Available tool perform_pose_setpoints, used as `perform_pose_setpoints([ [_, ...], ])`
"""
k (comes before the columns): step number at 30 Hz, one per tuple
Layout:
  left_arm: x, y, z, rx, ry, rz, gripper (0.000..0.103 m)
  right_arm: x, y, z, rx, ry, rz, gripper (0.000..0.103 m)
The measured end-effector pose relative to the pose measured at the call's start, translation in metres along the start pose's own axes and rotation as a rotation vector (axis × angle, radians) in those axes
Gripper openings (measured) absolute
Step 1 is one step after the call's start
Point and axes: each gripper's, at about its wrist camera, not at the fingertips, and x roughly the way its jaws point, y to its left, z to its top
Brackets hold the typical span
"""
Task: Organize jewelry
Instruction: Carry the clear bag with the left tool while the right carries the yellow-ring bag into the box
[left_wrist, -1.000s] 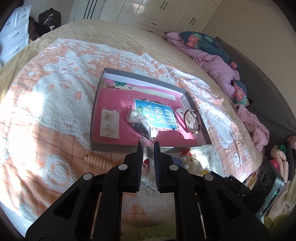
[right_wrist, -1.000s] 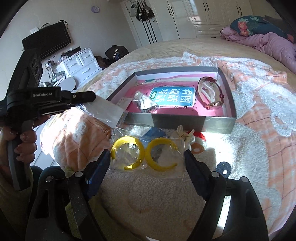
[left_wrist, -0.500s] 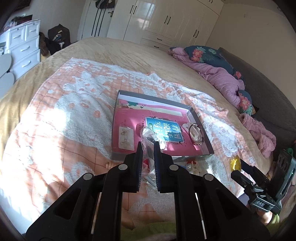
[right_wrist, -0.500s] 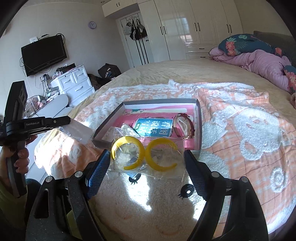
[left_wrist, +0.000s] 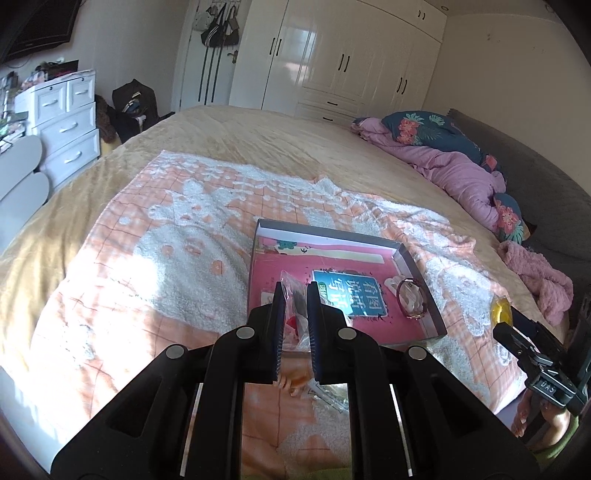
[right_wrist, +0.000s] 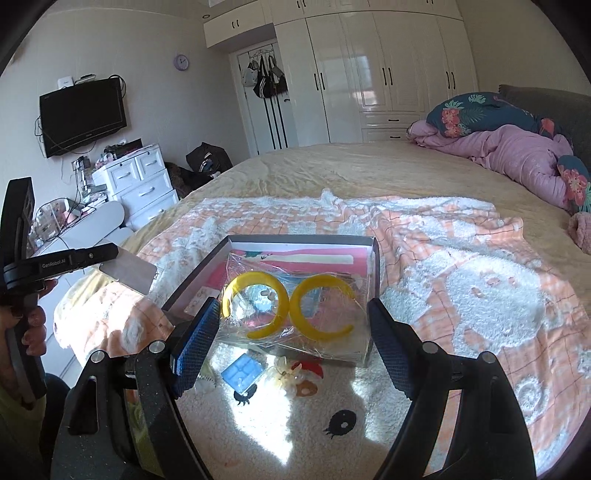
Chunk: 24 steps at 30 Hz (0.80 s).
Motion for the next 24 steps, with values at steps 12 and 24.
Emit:
perform_pose_setpoints([
  [12,0.021,-0.003,0.010,0.030,-0.012,0.042,0.005,0.021,-0.006,0.021,-0.017,-0.029,-0.031,0.079],
  [24,0.047,-0.005,0.024,-0.002,-0.010,-0.021,0.005,0.041,-0.015,0.026,-0.012,-0.024,-0.055,0.079],
])
